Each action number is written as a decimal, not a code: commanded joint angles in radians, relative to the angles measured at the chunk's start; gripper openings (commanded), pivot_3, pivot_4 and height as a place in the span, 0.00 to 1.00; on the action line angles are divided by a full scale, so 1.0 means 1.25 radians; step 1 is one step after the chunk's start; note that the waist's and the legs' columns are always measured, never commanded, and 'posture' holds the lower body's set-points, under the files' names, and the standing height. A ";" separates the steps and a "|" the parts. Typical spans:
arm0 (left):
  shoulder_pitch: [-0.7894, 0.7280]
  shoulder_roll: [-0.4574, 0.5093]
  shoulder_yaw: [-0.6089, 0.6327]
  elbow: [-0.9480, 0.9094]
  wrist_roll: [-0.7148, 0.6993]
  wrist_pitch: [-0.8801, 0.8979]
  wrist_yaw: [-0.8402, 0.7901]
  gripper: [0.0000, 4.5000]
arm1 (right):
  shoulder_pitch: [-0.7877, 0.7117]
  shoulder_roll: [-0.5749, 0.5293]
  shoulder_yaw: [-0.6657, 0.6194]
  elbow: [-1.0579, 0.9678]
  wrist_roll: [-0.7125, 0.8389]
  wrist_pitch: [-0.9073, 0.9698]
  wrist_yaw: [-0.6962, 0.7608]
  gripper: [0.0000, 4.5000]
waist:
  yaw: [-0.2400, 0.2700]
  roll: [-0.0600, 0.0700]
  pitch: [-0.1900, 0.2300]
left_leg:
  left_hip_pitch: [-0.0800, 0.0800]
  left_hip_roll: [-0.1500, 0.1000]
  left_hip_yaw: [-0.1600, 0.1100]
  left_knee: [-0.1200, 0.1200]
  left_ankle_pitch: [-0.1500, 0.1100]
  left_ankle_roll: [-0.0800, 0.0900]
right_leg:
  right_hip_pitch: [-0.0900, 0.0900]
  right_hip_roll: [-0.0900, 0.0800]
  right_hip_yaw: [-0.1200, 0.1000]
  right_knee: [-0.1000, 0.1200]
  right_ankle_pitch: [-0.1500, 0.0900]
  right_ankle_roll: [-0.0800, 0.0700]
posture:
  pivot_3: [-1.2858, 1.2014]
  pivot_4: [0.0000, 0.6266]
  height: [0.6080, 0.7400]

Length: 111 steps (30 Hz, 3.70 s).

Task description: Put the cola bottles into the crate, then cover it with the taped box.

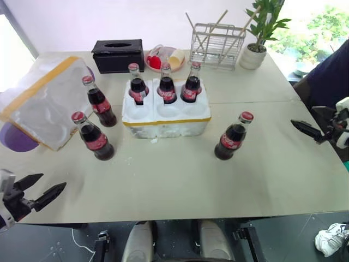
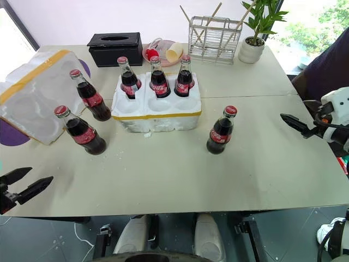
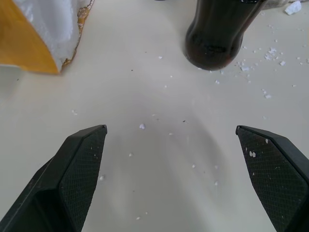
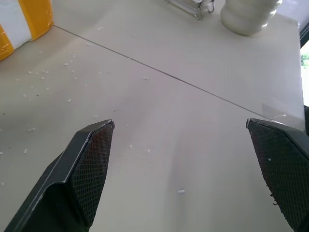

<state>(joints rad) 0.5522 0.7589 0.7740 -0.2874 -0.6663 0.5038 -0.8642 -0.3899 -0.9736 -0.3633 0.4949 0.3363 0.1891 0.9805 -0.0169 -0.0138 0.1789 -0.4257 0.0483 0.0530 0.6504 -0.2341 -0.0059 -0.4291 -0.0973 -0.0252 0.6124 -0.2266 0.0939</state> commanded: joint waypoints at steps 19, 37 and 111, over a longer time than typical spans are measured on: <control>-0.167 -0.005 -0.054 -0.043 -0.044 0.048 0.036 1.00 | -0.021 -0.084 -0.045 -0.087 0.108 0.133 0.148 1.00 | 0.003 0.000 0.000 | 0.000 0.000 0.000 0.000 0.000 0.000 | 0.000 0.000 0.000 0.001 0.000 0.000 | 0.52 0.24 1.00; -0.520 0.025 -0.311 0.173 0.067 -0.025 -0.035 1.00 | 0.013 -0.216 -0.284 -0.673 0.609 0.672 0.178 1.00 | 0.007 0.004 0.001 | 0.000 0.001 0.000 0.001 0.000 0.000 | 0.000 0.001 0.000 0.002 0.000 0.000 | 0.52 0.24 1.00; -0.769 -0.140 -0.321 0.135 0.227 0.036 0.339 0.99 | -0.031 -0.080 -0.049 -0.737 0.645 0.537 -0.071 1.00 | 0.024 -0.004 0.006 | -0.003 0.002 -0.002 0.011 0.001 0.000 | 0.004 0.002 -0.001 0.005 0.001 0.001 | 0.52 0.24 1.00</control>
<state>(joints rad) -0.3954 0.5820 0.3598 -0.1246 -0.3956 0.5745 -0.4586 -0.4066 -1.0672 -0.4080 -0.4231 1.1386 0.8732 0.8780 0.0132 -0.0184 0.1866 -0.4290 0.0505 0.0503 0.6636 -0.2333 -0.0056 -0.4246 -0.0943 -0.0271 0.6187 -0.2249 0.0948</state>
